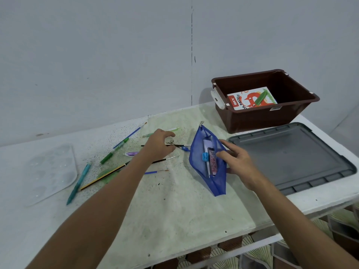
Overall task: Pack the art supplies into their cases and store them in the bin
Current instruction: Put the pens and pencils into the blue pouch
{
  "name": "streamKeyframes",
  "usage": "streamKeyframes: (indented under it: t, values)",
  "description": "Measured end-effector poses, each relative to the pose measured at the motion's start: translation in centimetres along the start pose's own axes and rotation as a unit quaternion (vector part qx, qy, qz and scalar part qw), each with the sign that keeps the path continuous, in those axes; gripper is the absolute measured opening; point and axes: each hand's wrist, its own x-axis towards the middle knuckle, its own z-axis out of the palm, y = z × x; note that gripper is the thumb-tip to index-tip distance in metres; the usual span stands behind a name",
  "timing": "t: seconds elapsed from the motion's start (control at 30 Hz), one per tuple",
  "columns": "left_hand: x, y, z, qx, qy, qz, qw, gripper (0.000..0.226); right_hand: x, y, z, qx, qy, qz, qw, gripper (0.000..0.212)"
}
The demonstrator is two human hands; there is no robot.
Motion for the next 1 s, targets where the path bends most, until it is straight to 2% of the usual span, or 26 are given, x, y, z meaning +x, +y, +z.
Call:
streamKeyframes:
  t: [0.13,0.23,0.3,0.43,0.6,0.8,1.0]
  values:
    - [1.1,-1.0,0.1,0.048,-0.046,-0.014,0.998,0.048,0.7,-0.4,0.1,-0.012,-0.007,-0.002,1.0,0.046]
    - [1.7,-1.1,0.7,0.108,-0.069,-0.004,0.992,0.041,1.1,-0.5,0.2,-0.018,-0.02,-0.001,1.0,0.05]
    - [1.9,-1.1,1.0,0.128,-0.059,-0.003,0.99,0.034,1.2,-0.5,0.2,-0.021,-0.028,-0.009,0.999,0.051]
    - [1.9,-0.6,0.7,0.09,-0.029,-0.004,0.996,0.016,1.2,-0.3,0.4,-0.018,-0.026,-0.028,0.999,0.05]
    - [1.6,-0.7,-0.3,0.046,-0.057,0.005,0.997,0.008,1.3,0.0,0.4,-0.022,-0.008,-0.028,0.999,0.051]
    - [0.8,-1.1,-0.9,0.091,-0.096,0.031,0.991,0.029,1.2,0.0,0.5,-0.019,-0.013,-0.029,0.999,0.052]
    - [0.9,-1.2,-1.0,0.135,-0.139,0.045,0.98,0.027,1.1,0.1,0.6,-0.024,-0.011,-0.027,0.999,0.053]
